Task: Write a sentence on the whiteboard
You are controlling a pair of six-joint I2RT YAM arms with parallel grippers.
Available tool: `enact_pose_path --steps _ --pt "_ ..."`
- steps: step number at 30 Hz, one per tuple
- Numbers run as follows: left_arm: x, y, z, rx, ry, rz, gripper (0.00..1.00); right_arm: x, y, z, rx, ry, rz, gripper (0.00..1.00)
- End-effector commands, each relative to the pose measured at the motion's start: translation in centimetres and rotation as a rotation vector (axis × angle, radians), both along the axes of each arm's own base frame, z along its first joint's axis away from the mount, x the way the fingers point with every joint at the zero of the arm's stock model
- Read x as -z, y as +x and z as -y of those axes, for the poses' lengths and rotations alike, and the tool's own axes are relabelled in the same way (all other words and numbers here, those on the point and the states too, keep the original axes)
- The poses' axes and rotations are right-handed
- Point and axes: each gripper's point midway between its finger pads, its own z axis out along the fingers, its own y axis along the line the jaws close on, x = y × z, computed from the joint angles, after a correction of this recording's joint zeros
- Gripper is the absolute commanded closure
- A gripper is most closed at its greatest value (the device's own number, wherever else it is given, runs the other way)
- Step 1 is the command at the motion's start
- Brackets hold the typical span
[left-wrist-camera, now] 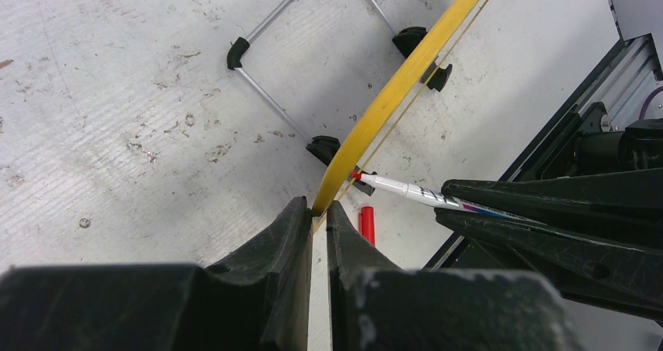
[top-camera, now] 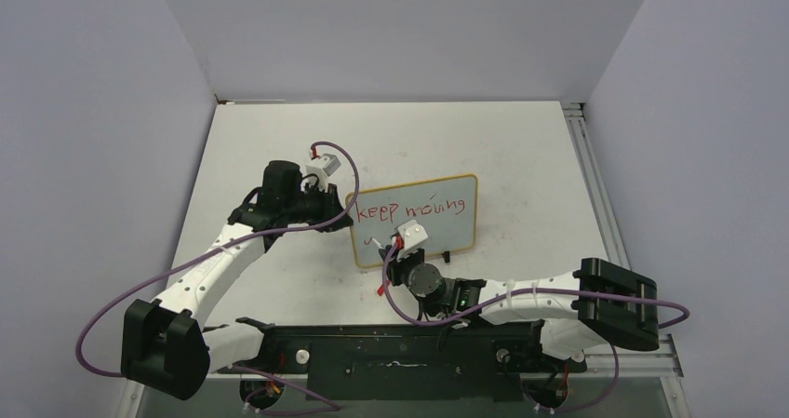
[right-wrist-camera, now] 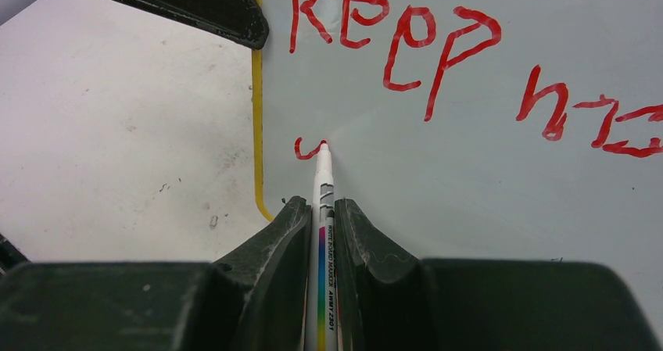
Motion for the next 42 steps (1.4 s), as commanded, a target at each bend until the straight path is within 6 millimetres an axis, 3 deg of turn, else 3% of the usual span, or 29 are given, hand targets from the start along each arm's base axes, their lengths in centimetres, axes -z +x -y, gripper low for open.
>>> enact_pose_path --steps 1,28,42 --pt "-1.2 0.2 0.7 0.016 -0.041 0.026 1.0 -1.9 0.7 -0.7 0.028 0.062 0.017 0.95" --pt "-1.1 0.2 0.8 0.018 -0.04 0.022 1.0 0.7 -0.6 0.0 0.016 0.021 -0.036 0.95" --pt "-1.1 0.3 0.7 0.014 -0.039 0.023 1.0 -0.6 -0.8 0.7 0.036 0.033 -0.015 0.95"
